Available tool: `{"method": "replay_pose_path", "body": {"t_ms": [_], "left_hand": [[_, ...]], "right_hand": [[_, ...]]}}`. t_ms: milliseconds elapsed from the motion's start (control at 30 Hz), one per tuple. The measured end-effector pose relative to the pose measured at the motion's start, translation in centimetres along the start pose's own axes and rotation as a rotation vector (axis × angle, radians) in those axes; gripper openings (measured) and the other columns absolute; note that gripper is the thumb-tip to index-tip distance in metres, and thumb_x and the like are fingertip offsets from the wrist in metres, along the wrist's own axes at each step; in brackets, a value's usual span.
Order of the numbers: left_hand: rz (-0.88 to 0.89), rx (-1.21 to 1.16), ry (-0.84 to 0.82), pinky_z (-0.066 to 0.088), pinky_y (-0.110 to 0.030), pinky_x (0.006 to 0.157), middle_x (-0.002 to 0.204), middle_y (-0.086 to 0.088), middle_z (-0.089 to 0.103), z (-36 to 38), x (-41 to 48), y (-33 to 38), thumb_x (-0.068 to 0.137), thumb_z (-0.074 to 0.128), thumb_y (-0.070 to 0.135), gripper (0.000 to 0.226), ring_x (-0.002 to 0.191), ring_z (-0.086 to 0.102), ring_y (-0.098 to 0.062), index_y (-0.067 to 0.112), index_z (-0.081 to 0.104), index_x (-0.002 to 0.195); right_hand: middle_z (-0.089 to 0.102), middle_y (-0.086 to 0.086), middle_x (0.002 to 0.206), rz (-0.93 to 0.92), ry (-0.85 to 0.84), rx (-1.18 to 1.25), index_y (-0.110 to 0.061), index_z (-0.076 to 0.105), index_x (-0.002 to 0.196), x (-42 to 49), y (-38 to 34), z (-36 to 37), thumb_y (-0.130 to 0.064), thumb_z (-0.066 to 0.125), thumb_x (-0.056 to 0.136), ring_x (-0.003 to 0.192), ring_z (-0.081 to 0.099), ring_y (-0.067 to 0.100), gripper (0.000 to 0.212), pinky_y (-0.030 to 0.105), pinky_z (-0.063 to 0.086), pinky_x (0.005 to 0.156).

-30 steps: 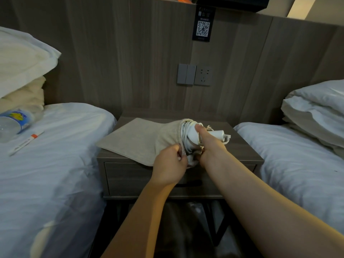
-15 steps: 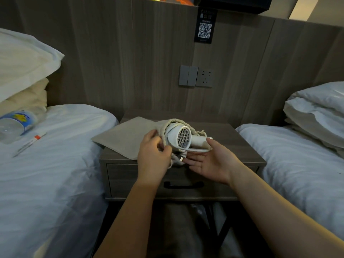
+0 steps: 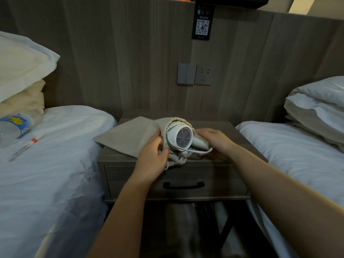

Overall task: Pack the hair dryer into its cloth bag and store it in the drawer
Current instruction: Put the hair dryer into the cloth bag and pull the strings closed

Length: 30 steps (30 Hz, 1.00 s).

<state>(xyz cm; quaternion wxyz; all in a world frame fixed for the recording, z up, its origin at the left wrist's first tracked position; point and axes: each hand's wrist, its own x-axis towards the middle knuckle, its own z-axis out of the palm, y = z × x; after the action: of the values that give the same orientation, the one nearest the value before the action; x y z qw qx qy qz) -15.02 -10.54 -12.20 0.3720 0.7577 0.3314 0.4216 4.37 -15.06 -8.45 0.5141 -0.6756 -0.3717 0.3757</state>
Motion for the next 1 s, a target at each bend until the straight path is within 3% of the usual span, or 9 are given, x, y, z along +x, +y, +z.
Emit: {"method": "replay_pose_path", "body": {"t_ms": [67, 167, 300, 400, 500, 600, 700, 833, 1000], "left_hand": [[-0.011, 0.002, -0.130, 0.042, -0.007, 0.058, 0.087, 0.008, 0.062, 0.1, 0.5, 0.1, 0.096, 0.046, 0.024, 0.014, 0.077, 0.057, -0.003, 0.027, 0.055, 0.087], [0.017, -0.011, -0.276, 0.043, -0.007, 0.073, 0.118, 0.006, 0.060, 0.9, 1.4, -0.1, 0.096, 0.047, 0.023, 0.009, 0.096, 0.058, 0.000, 0.027, 0.055, 0.095], [0.064, 0.046, -0.099, 0.040, -0.014, 0.074, 0.106, 0.003, 0.061, 2.1, 1.3, -0.4, 0.093, 0.052, 0.014, 0.012, 0.093, 0.057, -0.006, 0.005, 0.061, 0.096], [0.078, 0.185, 0.072, 0.032, -0.014, 0.066, 0.089, 0.001, 0.051, 2.0, 0.6, -0.5, 0.090, 0.055, 0.013, 0.010, 0.080, 0.052, -0.014, 0.009, 0.055, 0.080], [0.094, 0.217, 0.089, 0.031, -0.020, 0.062, 0.081, 0.002, 0.049, 1.8, 0.1, 0.0, 0.090, 0.054, 0.016, 0.013, 0.069, 0.049, -0.011, 0.015, 0.051, 0.077], [0.083, 0.186, 0.033, 0.037, -0.026, 0.057, 0.073, 0.002, 0.055, 1.7, -0.3, 0.5, 0.093, 0.051, 0.020, 0.017, 0.063, 0.052, -0.010, 0.018, 0.049, 0.077], [0.065, 0.087, -0.007, 0.038, -0.018, 0.054, 0.067, 0.004, 0.055, 1.0, -0.4, 0.9, 0.095, 0.050, 0.020, 0.020, 0.059, 0.051, -0.010, 0.020, 0.048, 0.075], [0.031, 0.058, -0.017, 0.038, -0.017, 0.056, 0.063, 0.005, 0.051, 0.1, 0.0, 1.2, 0.093, 0.052, 0.017, 0.024, 0.059, 0.051, -0.010, 0.022, 0.048, 0.070], [-0.027, 0.060, 0.022, 0.042, -0.034, 0.062, 0.063, -0.003, 0.055, 0.2, 0.1, 0.2, 0.092, 0.052, 0.021, 0.018, 0.062, 0.056, -0.022, 0.015, 0.050, 0.075]], "right_hand": [[0.064, 0.010, 0.092, -0.054, 0.146, -0.101, -0.010, 0.065, 0.103, -1.1, 0.4, 0.0, -0.035, 0.059, 0.086, 0.075, 0.063, 0.023, 0.031, 0.030, 0.053, 0.048], [0.063, 0.006, 0.088, -0.109, 0.363, -0.190, -0.010, 0.063, 0.096, -3.1, 1.7, -0.5, -0.039, 0.051, 0.088, 0.076, 0.060, 0.019, 0.032, 0.029, 0.046, 0.054], [0.061, 0.003, 0.080, -0.184, 0.472, -0.420, -0.011, 0.058, 0.086, -5.1, 2.6, -1.6, -0.045, 0.050, 0.087, 0.077, 0.058, 0.021, 0.035, 0.031, 0.041, 0.061], [0.048, 0.003, 0.122, -0.380, 0.365, -0.538, -0.019, 0.052, 0.120, -5.0, 1.3, -2.3, -0.048, 0.062, 0.081, 0.115, 0.046, 0.017, 0.050, 0.027, 0.036, 0.092], [0.037, 0.002, 0.141, -0.484, 0.139, -0.665, -0.025, 0.035, 0.140, -4.0, -0.5, -1.4, -0.045, 0.071, 0.075, 0.132, 0.034, 0.017, 0.077, 0.029, 0.030, 0.106], [0.053, 0.001, 0.134, -0.492, 0.054, -0.794, -0.022, 0.047, 0.134, -2.7, -1.2, -0.1, -0.040, 0.075, 0.072, 0.123, 0.049, 0.018, 0.070, 0.029, 0.039, 0.100], [0.066, -0.001, 0.114, -0.495, 0.177, -0.820, -0.023, 0.058, 0.116, -1.8, -1.6, 0.8, -0.042, 0.077, 0.068, 0.104, 0.061, 0.018, 0.055, 0.036, 0.051, 0.086], [0.062, 0.003, 0.109, -0.526, 0.347, -0.929, -0.022, 0.055, 0.105, -1.2, -1.7, 1.7, -0.043, 0.074, 0.071, 0.097, 0.060, 0.023, 0.044, 0.031, 0.047, 0.071], [0.043, 0.005, 0.137, -0.452, 0.015, -0.770, -0.023, 0.042, 0.135, -1.8, -1.5, 0.3, -0.049, 0.074, 0.069, 0.125, 0.044, 0.020, 0.078, 0.033, 0.039, 0.103]]}}
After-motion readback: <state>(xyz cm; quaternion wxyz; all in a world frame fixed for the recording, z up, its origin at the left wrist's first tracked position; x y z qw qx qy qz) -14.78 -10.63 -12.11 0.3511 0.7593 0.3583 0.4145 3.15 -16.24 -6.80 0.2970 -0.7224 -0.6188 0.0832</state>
